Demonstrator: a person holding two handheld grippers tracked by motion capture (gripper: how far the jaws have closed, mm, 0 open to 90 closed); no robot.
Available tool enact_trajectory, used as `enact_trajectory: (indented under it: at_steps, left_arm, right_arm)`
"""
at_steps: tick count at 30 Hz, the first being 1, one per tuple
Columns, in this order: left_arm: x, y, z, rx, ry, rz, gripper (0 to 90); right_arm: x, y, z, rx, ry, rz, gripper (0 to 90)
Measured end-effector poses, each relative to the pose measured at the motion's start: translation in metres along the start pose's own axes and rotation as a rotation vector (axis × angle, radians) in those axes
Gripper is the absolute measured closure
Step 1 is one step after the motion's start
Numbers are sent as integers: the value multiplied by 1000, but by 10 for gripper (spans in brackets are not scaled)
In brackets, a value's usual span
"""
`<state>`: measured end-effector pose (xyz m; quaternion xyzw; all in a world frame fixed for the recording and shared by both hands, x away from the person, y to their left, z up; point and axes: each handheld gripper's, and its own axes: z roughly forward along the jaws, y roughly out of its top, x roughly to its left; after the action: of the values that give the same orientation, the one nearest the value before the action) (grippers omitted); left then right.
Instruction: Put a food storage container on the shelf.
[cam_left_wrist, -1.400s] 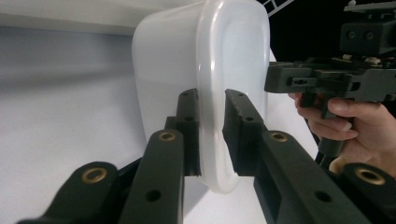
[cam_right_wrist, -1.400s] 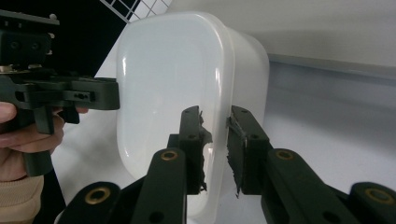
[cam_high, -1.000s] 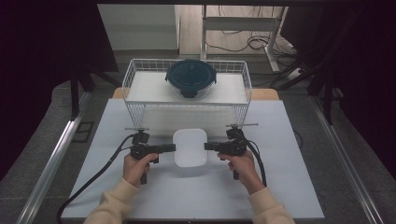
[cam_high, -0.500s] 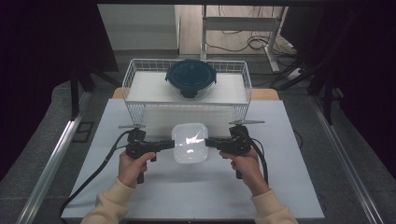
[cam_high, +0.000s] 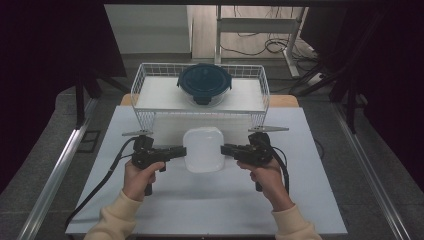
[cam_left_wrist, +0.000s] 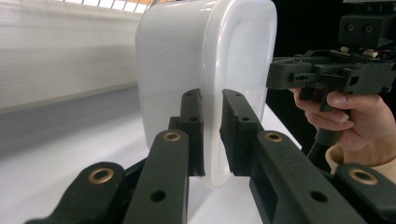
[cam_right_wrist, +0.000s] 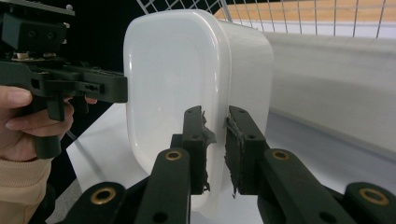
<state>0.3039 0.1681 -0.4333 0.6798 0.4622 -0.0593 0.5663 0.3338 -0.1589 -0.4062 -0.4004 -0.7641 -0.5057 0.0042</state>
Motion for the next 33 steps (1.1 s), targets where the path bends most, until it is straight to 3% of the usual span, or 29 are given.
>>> enact_trajectory:
  at_steps: [12, 19, 33]
  left_arm:
    - [-11, 19, -9, -14, -10, 33, 801]
    - [-29, 44, -25, -31, -30, 83, 800]
    - [-58, 89, -47, -61, -7, 152, 800]
  right_arm:
    - [8, 14, -11, -35, 19, -22, 782]
    - [26, 37, -29, -70, 21, -65, 782]
    - [49, 81, -49, -114, 31, -95, 787]
